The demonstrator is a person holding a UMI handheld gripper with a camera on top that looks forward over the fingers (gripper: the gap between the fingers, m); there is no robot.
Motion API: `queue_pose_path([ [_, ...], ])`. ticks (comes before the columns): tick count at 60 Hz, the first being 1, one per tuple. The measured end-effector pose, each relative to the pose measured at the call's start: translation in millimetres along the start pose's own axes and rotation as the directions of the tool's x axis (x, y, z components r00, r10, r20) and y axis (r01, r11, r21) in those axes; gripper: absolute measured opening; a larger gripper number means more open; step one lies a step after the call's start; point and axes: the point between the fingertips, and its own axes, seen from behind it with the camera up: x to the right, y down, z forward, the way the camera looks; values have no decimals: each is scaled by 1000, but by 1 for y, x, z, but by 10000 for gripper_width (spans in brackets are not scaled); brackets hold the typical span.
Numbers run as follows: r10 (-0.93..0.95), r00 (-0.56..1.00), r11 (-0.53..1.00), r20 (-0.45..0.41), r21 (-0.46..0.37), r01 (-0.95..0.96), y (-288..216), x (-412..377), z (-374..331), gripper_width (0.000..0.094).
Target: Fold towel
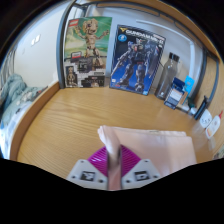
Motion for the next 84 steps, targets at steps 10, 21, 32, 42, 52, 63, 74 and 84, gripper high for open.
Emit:
queue_pose_path([
  [10,-4,1000,1000,1,-31,4,-2,6,-2,31],
  [21,227,973,973,46,22,-228,-61,53,-49,32],
  [32,341,940,938,14,57,-341,-78,160,-80,38],
  [42,319,946,947,-64,-2,-320,-27,251,-53,412],
  [52,256,961,963,-102,-59,-263,13,307,-43,637],
  [63,284,959,959,22,-19,-283,-6,300,-82,708],
  [74,261,956,960,138,66,-271,-54,258,-164,733],
  [84,228,953,960,199,120,-255,-69,213,-241,833],
])
